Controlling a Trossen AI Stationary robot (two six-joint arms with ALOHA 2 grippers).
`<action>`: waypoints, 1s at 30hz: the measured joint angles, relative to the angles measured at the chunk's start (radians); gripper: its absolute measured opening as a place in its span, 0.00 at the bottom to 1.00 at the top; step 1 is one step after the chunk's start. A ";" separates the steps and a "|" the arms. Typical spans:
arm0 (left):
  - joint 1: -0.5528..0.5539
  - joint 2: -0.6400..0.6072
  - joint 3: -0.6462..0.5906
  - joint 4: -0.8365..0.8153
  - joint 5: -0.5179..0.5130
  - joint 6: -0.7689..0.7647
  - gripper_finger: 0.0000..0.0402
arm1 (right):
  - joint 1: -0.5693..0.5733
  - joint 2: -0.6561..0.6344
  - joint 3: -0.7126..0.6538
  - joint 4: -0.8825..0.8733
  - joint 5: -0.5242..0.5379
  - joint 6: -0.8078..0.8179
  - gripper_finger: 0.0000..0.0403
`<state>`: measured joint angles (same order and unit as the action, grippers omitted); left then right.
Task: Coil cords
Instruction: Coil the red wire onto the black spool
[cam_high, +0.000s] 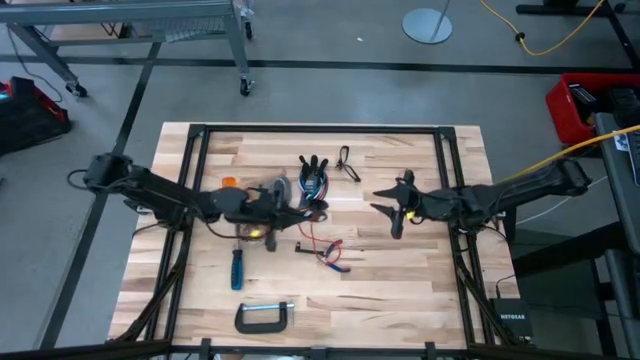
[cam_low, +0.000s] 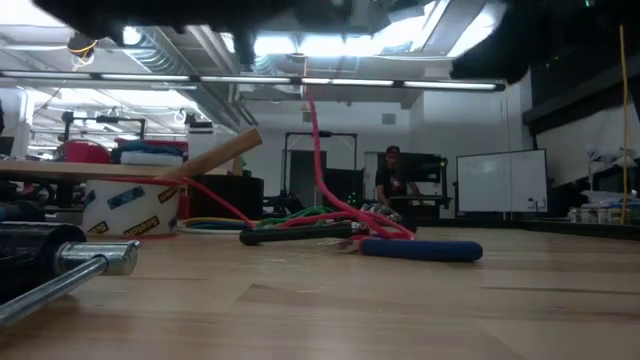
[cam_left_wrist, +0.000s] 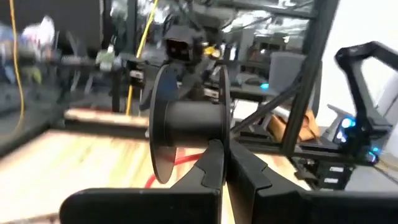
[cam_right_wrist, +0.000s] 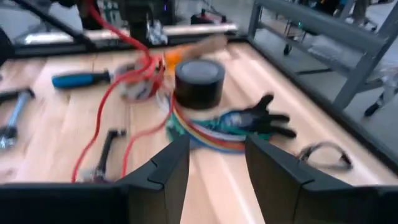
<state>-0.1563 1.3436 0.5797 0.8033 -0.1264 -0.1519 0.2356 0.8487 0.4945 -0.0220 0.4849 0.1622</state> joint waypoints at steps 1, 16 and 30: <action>0.010 0.020 0.028 -0.044 0.013 -0.028 0.00 | 0.000 0.002 -0.016 0.003 -0.006 0.014 0.40; 0.074 0.241 0.281 -0.212 0.124 -0.006 0.00 | 0.000 0.080 -0.051 -0.016 -0.112 0.076 0.40; 0.051 0.273 0.283 -0.228 0.126 0.008 0.00 | 0.000 0.102 -0.051 0.314 -0.176 -0.012 0.40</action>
<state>-0.1051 1.6169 0.8623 0.5750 -0.0003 -0.1434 0.2352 0.9510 0.4438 0.2917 0.3091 0.1504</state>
